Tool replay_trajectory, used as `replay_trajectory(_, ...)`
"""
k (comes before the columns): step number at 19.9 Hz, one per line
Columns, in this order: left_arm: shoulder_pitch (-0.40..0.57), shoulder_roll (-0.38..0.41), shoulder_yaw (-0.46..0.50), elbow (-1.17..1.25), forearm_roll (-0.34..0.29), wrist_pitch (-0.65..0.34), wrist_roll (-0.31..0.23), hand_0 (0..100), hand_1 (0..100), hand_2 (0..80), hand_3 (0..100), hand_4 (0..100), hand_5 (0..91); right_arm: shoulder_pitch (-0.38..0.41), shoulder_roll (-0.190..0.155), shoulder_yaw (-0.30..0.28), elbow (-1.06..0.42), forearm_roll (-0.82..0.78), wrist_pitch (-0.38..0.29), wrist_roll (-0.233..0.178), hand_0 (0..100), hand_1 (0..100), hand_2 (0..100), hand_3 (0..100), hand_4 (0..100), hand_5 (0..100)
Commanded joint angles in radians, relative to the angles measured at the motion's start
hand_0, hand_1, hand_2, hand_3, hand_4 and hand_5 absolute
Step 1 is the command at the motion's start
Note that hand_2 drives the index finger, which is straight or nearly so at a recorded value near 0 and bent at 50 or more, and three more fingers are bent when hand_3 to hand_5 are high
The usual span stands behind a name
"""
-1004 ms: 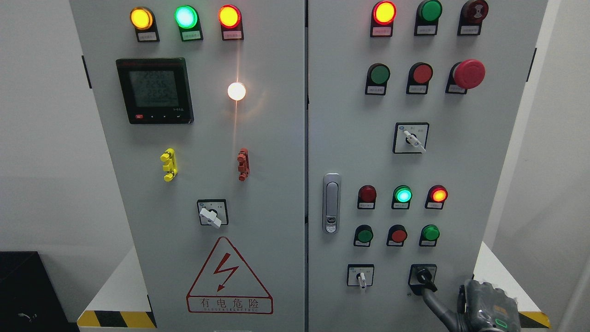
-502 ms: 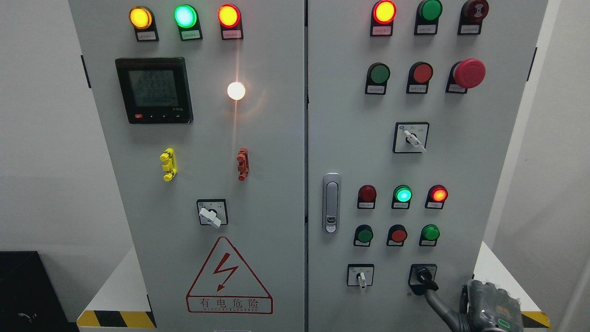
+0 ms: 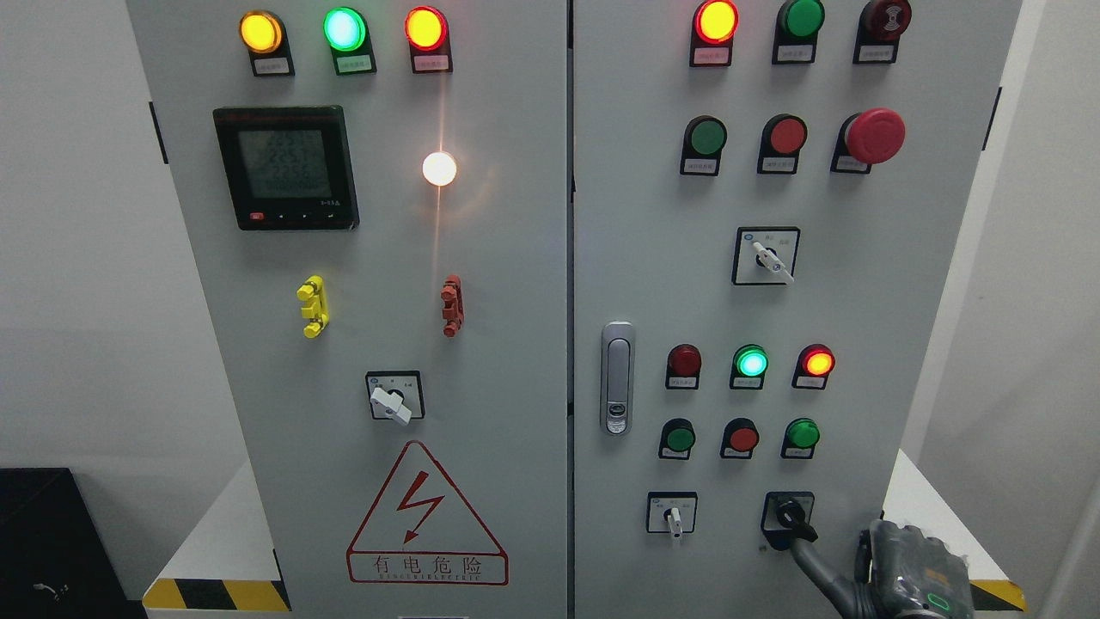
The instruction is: Flip black knob to close circuit
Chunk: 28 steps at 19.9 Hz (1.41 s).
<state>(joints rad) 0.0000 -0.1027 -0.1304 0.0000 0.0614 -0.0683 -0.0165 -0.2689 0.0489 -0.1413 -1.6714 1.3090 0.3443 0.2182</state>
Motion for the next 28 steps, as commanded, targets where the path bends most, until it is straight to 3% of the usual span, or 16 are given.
replay_trajectory(1, 0.021, 0.0, 0.0, -0.023, 0.0, -0.001, 0.0, 12, 56, 0.0, 0, 0, 0.0, 0.002, 0.005, 0.0, -0.013, -0.004, -0.002, -0.007, 0, 0, 90, 100, 94, 100)
replay_trajectory(28, 0.021, 0.0, 0.0, -0.023, 0.0, -0.001, 0.0, 12, 56, 0.0, 0, 0, 0.0, 0.031, 0.008, 0.071, -0.022, 0.0, -0.008, -0.025, 0, 0, 90, 100, 94, 99)
